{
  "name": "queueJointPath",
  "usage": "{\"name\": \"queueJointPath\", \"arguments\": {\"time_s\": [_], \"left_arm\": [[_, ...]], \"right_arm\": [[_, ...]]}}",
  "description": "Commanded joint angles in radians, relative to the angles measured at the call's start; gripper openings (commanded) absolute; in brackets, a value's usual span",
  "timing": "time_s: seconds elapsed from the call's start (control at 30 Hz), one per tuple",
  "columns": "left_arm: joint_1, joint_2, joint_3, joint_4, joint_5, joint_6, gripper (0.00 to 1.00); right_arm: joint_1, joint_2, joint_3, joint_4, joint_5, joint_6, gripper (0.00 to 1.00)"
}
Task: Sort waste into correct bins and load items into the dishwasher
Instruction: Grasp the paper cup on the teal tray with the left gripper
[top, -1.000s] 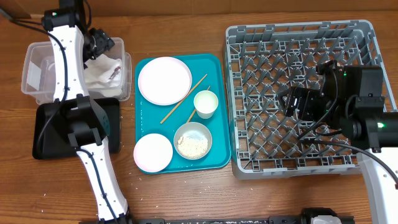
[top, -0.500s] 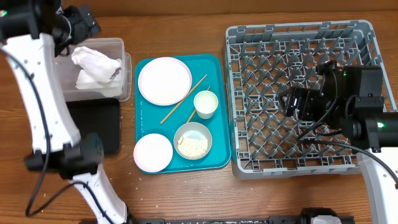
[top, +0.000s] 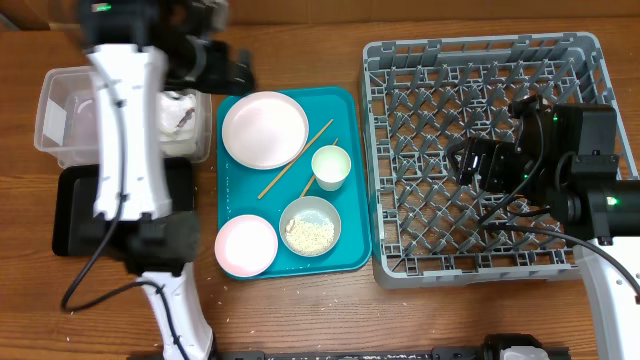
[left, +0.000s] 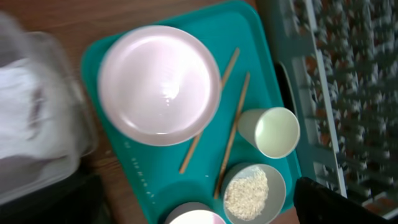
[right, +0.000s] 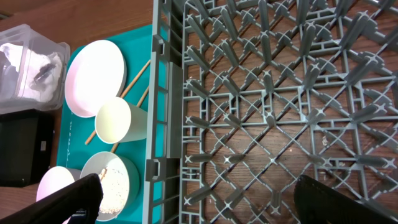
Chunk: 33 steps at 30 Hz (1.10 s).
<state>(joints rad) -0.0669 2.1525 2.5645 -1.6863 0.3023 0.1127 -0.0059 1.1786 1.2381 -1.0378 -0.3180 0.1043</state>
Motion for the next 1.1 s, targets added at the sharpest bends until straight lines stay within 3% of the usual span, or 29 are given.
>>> {"name": "queueJointPath", "arguments": {"time_s": [0.0,0.23,0.47,0.67,0.87,1.07], "left_arm": [[-0.095,0.071,-0.027,0.0,0.038,0.139,0.98],[-0.222,0.243,-0.029,-0.003,-0.014,0.153,0.97],[-0.269,0.328,-0.03,-0.003,-0.026,0.147,0.93],[-0.27,0.344,-0.066,0.002,-0.023,0.146,0.78],[-0.29,0.344,-0.091,0.003,-0.021,0.14,0.72],[-0.314,0.344,-0.097,0.011,-0.18,-0.024,0.71]], "right_arm": [[-0.003,0.0,0.025,0.006,-0.01,0.0,1.0],[-0.003,0.0,0.025,0.006,-0.009,0.0,1.0],[-0.003,0.0,0.025,0.002,-0.009,0.0,1.0],[-0.003,0.002,0.025,0.003,-0.009,-0.001,1.0],[-0.003,0.019,0.025,0.003,-0.009,0.0,1.0],[-0.003,0.046,0.025,-0.004,-0.01,0.0,1.0]]}}
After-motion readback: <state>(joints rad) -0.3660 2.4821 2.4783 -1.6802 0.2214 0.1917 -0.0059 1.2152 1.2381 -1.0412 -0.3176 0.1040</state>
